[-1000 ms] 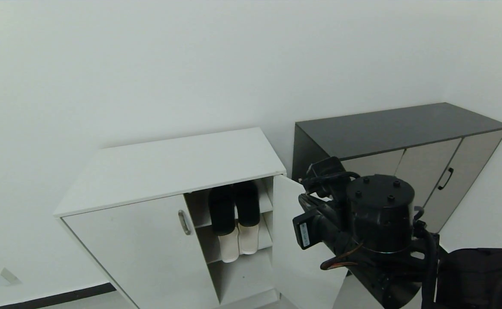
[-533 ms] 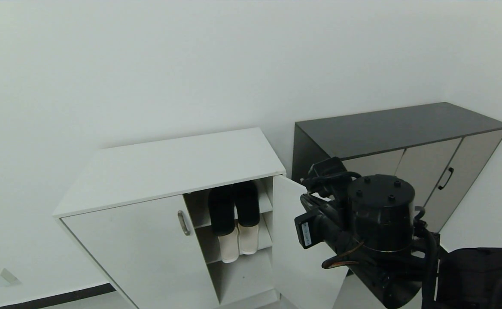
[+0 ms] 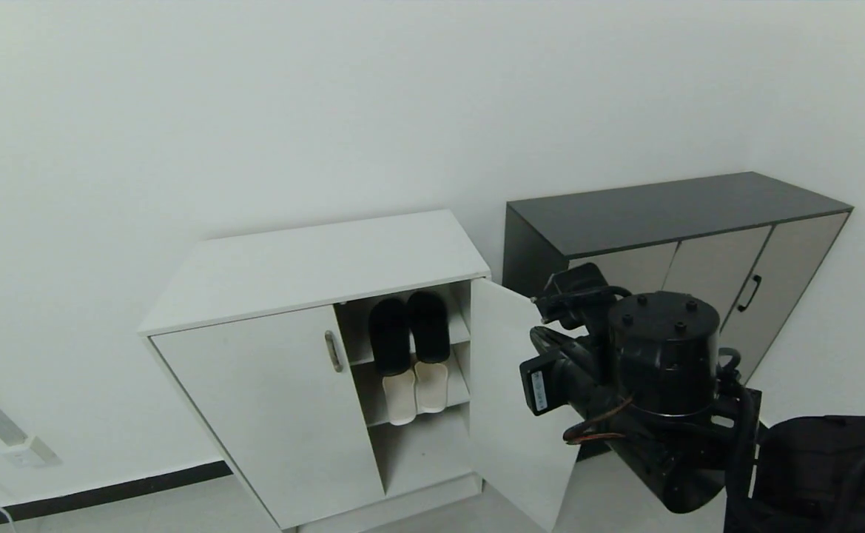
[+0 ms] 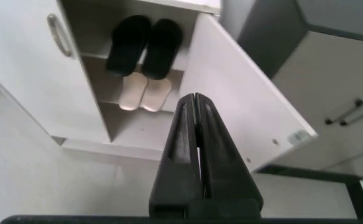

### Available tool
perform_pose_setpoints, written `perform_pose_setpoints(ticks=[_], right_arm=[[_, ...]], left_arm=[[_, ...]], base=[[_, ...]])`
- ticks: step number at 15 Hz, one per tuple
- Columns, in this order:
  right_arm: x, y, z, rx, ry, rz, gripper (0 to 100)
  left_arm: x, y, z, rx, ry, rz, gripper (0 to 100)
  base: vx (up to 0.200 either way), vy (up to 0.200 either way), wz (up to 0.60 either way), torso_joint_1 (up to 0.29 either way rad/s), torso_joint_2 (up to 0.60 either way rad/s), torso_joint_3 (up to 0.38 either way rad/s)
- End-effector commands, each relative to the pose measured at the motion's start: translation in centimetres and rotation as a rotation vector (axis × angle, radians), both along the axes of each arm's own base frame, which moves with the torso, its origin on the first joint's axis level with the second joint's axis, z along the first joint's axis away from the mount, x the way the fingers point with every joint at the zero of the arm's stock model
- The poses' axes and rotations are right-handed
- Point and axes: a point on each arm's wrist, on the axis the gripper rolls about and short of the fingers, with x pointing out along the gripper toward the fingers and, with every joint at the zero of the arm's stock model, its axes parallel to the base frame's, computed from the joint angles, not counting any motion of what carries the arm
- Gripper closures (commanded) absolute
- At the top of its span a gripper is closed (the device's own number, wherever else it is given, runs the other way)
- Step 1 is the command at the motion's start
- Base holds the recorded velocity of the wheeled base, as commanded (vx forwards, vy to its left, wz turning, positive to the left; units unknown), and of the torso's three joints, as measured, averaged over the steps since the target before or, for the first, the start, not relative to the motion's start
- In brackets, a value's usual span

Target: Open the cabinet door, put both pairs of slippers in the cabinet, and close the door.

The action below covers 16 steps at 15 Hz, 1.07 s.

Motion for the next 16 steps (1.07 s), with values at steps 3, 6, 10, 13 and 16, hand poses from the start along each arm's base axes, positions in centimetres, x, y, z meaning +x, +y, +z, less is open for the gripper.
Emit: perform_pose_setpoints(ticks=[3,6,10,13,16], right_arm=[[3.1,-2.1,0.7,-0.007,-0.021,-0.069,100],[7.3,-3.9,2.1,0.001,-0.010,-0.108,100],[11.7,-4.8,2.6,0.004,0.035,-0.156,100],[15.2,-5.3,0.6,0.025,0.075,-0.178,100],[16.6,-6.1,-1.4,0.042,0.130,-0.165,100]], left_arm=[[0.0,0.0,0.0,0.001,0.000,0.000,100],[0.0,0.0,0.0,0.000,0.000,0.000,100],[0.0,0.0,0.0,0.000,0.000,0.000,100],[0.0,0.0,0.0,0.000,0.000,0.000,100],[0.0,0.0,0.0,0.000,0.001,0.000,100]], base=[[0.000,0.000,0.00,0.000,0.00,0.000],[0.000,0.000,0.00,0.000,0.00,0.000],[0.000,0.000,0.00,0.000,0.00,0.000],[0.000,0.000,0.00,0.000,0.00,0.000],[0.000,0.000,0.00,0.000,0.00,0.000]])
